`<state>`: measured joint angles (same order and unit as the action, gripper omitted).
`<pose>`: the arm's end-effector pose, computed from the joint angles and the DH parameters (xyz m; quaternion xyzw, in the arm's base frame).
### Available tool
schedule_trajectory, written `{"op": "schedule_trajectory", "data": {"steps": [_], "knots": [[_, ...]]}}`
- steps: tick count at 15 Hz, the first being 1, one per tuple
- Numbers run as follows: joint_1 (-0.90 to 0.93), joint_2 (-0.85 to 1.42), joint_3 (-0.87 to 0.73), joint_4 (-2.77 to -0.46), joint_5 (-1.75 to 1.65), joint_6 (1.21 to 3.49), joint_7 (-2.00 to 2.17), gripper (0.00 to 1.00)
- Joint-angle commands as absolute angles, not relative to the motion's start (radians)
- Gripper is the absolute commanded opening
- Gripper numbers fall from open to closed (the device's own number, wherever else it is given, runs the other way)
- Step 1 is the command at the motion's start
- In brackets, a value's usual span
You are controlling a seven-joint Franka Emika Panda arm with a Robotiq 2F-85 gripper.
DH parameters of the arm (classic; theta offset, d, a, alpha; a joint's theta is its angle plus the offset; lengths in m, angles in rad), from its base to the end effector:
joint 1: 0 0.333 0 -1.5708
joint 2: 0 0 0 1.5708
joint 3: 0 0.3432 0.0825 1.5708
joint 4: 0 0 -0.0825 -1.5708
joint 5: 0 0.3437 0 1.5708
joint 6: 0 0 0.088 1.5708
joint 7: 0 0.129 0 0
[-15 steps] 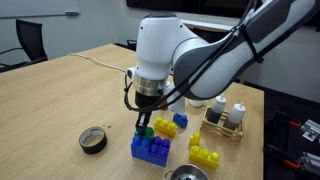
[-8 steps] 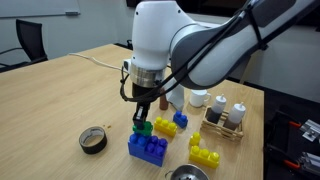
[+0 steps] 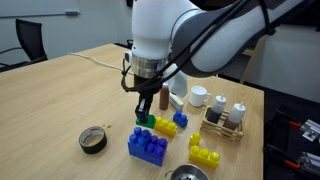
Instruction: Pick up the green object from the blue object and put it on the table
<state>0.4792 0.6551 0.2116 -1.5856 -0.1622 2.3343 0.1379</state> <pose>0.5547 0.4197 0.2935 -0.9525 -0.2994 -0.0501 0.0236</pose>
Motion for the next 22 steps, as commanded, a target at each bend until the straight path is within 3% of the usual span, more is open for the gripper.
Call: {"op": "schedule_trajectory", "data": {"steps": [1, 10, 22], "knots": [[0.484, 0.598, 0.176, -1.663, -0.186, 2.442, 0.185, 0.07], [0.473, 0.635, 0.079, -1.684, -0.233, 2.687, 0.236, 0.07], [0.421, 0.890, 0.140, -1.468, -0.156, 2.699, 0.101, 0.07]]}}
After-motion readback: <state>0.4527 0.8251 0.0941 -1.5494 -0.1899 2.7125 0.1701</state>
